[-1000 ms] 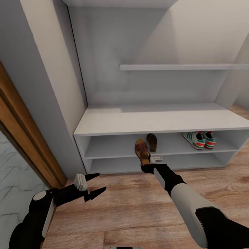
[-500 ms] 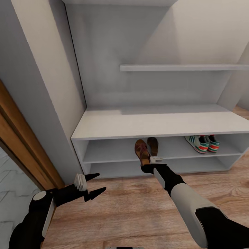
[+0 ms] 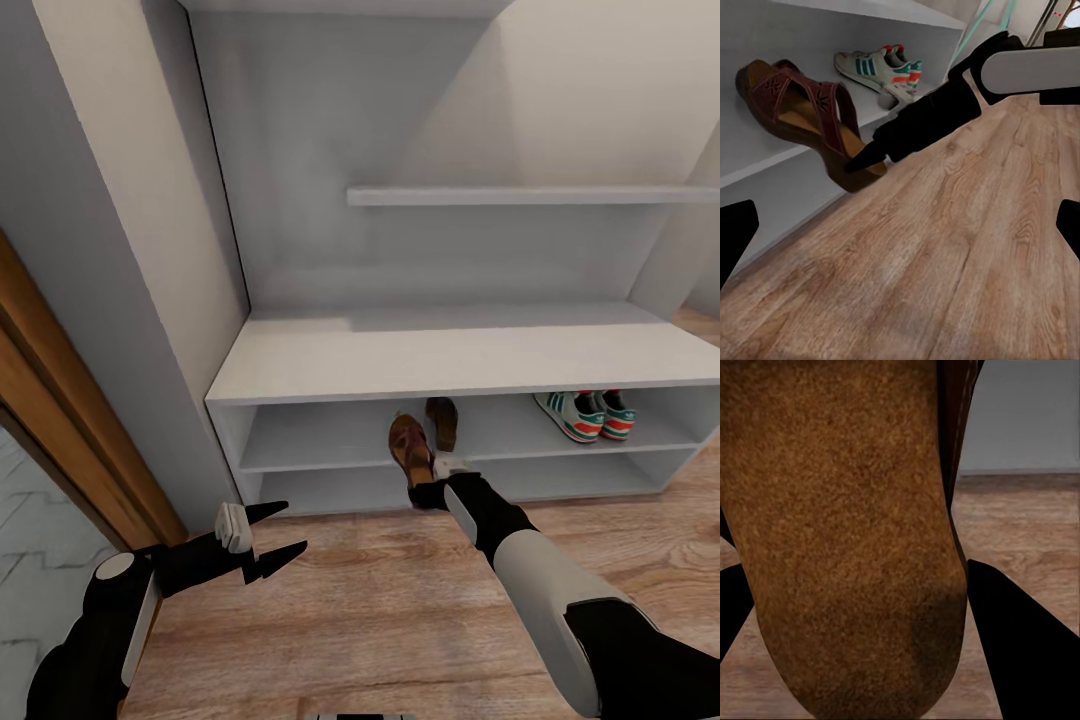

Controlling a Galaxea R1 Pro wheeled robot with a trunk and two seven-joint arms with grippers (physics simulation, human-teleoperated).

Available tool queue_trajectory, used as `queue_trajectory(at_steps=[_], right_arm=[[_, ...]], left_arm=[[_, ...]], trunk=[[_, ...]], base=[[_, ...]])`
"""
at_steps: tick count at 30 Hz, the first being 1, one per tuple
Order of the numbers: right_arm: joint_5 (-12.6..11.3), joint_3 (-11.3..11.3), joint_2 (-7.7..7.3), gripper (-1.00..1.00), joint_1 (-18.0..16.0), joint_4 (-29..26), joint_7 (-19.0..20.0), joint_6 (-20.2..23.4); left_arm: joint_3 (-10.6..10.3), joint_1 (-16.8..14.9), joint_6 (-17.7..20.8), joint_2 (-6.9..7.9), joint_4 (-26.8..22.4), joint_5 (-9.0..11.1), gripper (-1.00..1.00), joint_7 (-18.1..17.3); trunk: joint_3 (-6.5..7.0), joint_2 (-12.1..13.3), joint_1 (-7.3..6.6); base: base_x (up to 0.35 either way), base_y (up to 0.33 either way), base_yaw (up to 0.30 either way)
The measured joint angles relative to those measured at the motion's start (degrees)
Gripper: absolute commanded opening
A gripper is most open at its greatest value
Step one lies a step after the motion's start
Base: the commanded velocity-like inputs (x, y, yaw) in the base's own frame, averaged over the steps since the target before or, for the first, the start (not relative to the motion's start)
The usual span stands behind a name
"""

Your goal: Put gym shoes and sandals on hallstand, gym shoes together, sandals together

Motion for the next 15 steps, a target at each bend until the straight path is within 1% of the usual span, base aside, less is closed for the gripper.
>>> queue_trajectory(at_steps=[6, 15], right_arm=[[0.00, -0.01, 0.00, -1.00, 0.00, -0.03, 0.00, 1.67], [0.01, -0.07, -0.02, -1.00, 0.00, -0.05, -0.01, 2.14]], left_arm=[[-0.07, 0.00, -0.01, -0.06, 0.00, 0.00, 1.00, -0.07], [-0.09, 0.00, 0.00, -0.09, 0.00, 0.00, 1.00, -0.11]], trunk=[[0.00, 0.00, 0.00], [0.00, 0.00, -0.01]], base=[[0.014, 0.000, 0.000], [0.101, 0.000, 0.000]])
